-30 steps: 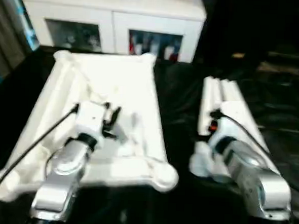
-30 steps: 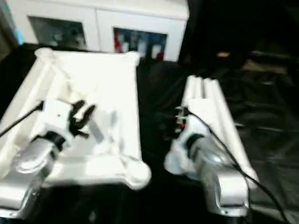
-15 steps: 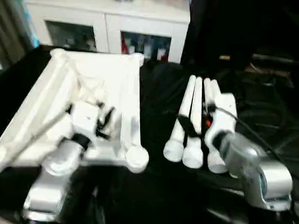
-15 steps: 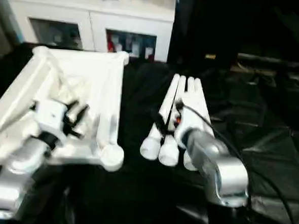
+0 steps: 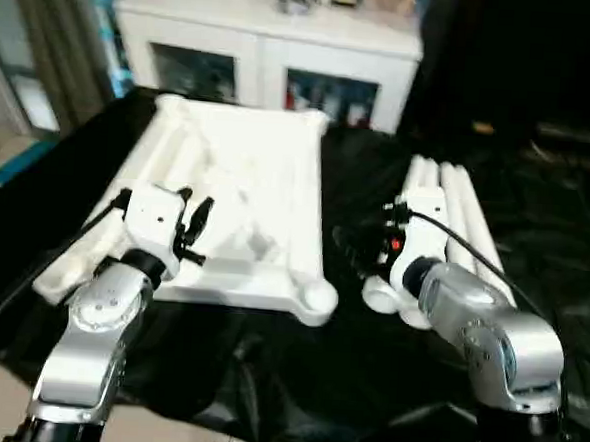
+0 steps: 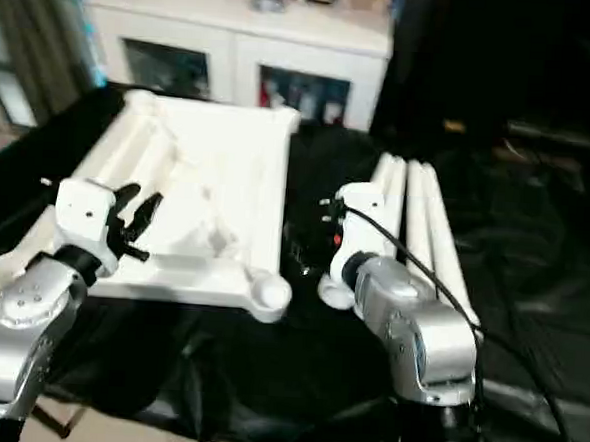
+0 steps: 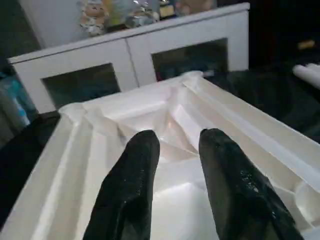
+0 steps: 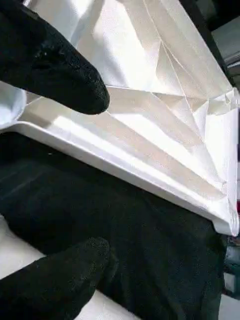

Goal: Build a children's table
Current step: Move to table, then pick table leg

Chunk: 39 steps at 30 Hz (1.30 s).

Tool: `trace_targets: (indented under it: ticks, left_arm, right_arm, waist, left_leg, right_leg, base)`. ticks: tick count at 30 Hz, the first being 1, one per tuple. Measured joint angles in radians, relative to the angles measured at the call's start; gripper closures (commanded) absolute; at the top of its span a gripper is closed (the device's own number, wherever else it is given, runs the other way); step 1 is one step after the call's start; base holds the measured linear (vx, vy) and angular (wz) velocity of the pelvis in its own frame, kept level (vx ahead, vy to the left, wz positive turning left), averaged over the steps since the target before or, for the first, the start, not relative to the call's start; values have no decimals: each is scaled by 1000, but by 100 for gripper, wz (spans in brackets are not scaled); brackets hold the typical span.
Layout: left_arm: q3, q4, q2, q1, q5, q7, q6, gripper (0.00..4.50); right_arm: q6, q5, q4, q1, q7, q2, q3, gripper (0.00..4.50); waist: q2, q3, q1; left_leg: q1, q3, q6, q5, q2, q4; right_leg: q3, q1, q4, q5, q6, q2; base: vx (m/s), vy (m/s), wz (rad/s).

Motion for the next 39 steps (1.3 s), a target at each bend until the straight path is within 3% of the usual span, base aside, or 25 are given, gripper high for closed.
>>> trace_targets:
  ticks: [1, 5, 14, 19, 22, 34, 39]
  left_arm:
    - [-10, -1, 2, -1, -2, -16, -6, 288]
    - [-52, -5, 7, -4, -38, -91, -13, 288]
    - [-71, 12, 57, -85, -136, -275, -4, 288]
    - [-126, -58, 176, -75, -245, -487, 117, 288]
    - [-139, -77, 196, -76, -274, -545, 144, 288]
    - [-149, -88, 254, -93, -331, -641, 218, 288]
    - [-153, -98, 267, -95, -333, -658, 223, 288]
  right_arm:
    - [5, -7, 13, -2, -15, 2, -7, 0]
    - [45, -37, 86, -35, -73, 8, -55, 0]
    - [98, -39, 206, -163, -72, -11, -74, 0]
    - [168, -41, 311, -230, -72, -5, -76, 0]
    - [178, -44, 348, -248, -73, 0, -75, 0]
    - [183, -69, 488, -347, -109, 20, -76, 0]
    - [176, -76, 526, -357, -131, 23, -83, 0]
  waist:
    - [5, -2, -5]
    - [5, -3, -24]
    - [4, -4, -40]
    - [1, -4, -36]
    - [-1, -4, -31]
    - [-30, 4, -32]
    - [-32, 3, -32]
  left_leg:
    - [-6, 0, 0, 0, -1, -3]
    - [-26, 0, 3, 14, -1, -9]
    - [-41, 0, 11, 18, 8, -14]
    - [-42, 0, 11, 18, 12, -15]
    - [-41, 0, 10, 19, 12, -15]
    - [-34, 1, 0, 25, 13, -15]
    - [-34, 1, 0, 25, 13, -15]
  right_leg:
    - [0, -3, -4, -1, 2, 0]
    - [0, -14, -11, 14, 4, 1]
    - [0, -31, -11, 19, -8, 13]
    - [-1, -34, -8, 15, -14, 17]
    - [-1, -34, -8, 15, -14, 17]
    - [0, -32, 0, 13, -11, 17]
    - [0, -32, 0, 14, -11, 17]
  base:
    - [0, 0, 0]
    - [0, 0, 0]
    - [0, 0, 0]
    - [0, 0, 0]
    - [0, 0, 0]
    - [0, 0, 0]
    - [0, 0, 0]
